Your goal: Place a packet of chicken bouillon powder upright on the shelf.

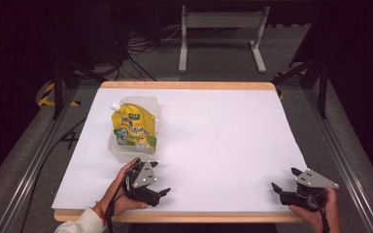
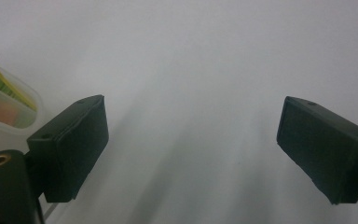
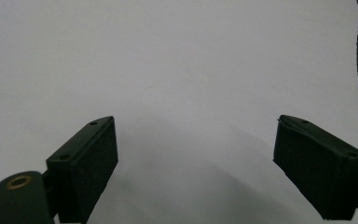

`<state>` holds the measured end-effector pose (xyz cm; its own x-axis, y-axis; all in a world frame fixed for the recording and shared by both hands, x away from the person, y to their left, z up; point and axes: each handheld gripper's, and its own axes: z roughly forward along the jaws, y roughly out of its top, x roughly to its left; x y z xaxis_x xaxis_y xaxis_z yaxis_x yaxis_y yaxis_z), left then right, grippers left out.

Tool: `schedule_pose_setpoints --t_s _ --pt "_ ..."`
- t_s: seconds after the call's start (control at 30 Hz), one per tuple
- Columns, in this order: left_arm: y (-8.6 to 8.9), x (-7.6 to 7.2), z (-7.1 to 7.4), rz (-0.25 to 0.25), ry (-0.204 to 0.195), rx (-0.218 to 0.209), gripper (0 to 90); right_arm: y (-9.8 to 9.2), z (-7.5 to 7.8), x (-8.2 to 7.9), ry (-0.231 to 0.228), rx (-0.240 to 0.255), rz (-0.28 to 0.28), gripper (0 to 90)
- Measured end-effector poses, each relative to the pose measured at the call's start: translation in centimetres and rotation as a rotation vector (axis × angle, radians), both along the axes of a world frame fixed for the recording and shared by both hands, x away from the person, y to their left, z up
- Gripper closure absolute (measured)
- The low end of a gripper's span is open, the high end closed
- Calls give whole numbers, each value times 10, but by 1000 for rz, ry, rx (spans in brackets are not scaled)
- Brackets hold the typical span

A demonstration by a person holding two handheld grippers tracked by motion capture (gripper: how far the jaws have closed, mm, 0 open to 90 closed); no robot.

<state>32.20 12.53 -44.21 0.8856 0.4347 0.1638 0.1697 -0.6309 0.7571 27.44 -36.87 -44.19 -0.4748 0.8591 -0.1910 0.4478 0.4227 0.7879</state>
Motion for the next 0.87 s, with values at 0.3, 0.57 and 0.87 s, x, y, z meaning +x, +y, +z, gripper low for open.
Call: schedule_pose_setpoints --t_s 0.3,0.57,0.87 --pt "0 0 -2 -2 7 20 94 4 2 0 -23 -14 -5 139" --pt "0 -1 -2 9 5 19 93 6 4 0 -35 -10 -3 138" --pt "0 -2 -3 19 16 23 93 10 4 3 -45 -12 9 136"
